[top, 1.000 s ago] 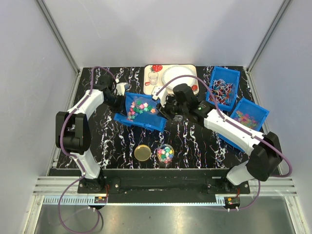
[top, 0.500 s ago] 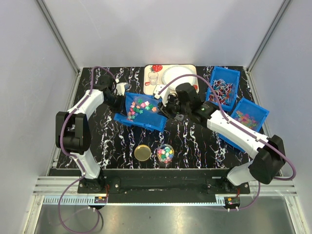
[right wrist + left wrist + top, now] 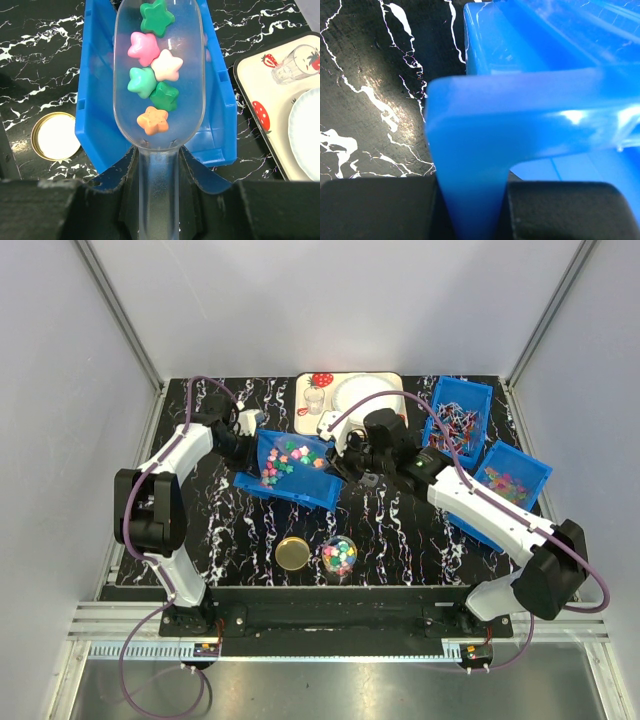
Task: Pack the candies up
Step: Scoop the fake candies from the storage box.
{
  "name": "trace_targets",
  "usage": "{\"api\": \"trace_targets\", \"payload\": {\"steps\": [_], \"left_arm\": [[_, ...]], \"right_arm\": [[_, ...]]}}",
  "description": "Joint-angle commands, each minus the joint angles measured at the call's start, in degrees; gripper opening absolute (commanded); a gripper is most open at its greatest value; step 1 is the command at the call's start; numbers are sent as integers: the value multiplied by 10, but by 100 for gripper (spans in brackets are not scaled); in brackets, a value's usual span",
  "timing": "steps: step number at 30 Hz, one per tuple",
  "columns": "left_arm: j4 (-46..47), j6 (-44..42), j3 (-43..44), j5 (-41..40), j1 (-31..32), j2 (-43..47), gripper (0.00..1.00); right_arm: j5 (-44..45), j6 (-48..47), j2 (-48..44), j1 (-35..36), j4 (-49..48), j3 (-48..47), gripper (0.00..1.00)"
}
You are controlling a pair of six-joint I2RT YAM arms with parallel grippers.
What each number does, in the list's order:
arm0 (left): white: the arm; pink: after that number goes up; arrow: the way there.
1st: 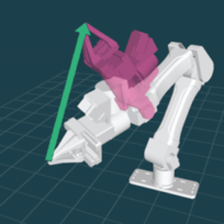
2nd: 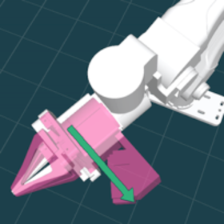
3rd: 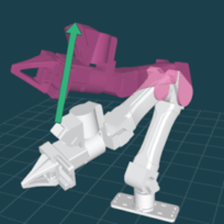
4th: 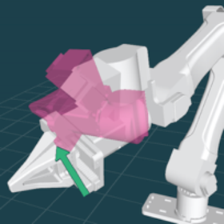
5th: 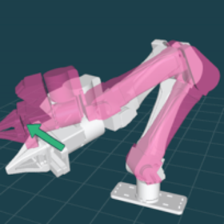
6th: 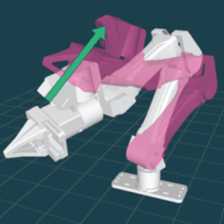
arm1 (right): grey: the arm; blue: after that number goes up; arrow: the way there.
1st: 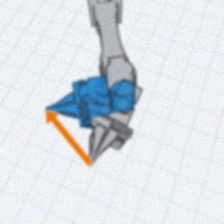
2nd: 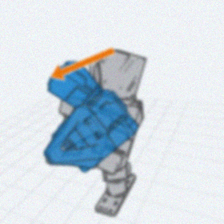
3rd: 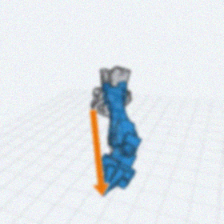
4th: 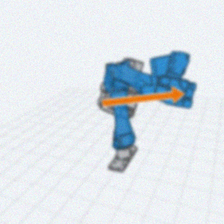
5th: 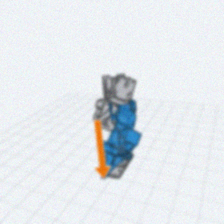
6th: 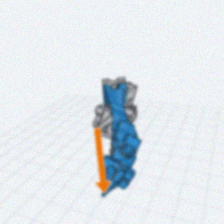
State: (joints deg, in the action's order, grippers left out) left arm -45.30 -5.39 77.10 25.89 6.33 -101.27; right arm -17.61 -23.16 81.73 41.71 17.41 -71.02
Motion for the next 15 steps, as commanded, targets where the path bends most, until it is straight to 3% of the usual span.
{"api": "trace_targets", "payload": {"steps": [1,15], "left_arm": [[24,2,17,38,0,34,0],[23,1,17,39,0,32,0]], "right_arm": [[-16,11,-26,-7,-25,-22,0],[-20,13,-29,-11,-24,-23,0]]}}
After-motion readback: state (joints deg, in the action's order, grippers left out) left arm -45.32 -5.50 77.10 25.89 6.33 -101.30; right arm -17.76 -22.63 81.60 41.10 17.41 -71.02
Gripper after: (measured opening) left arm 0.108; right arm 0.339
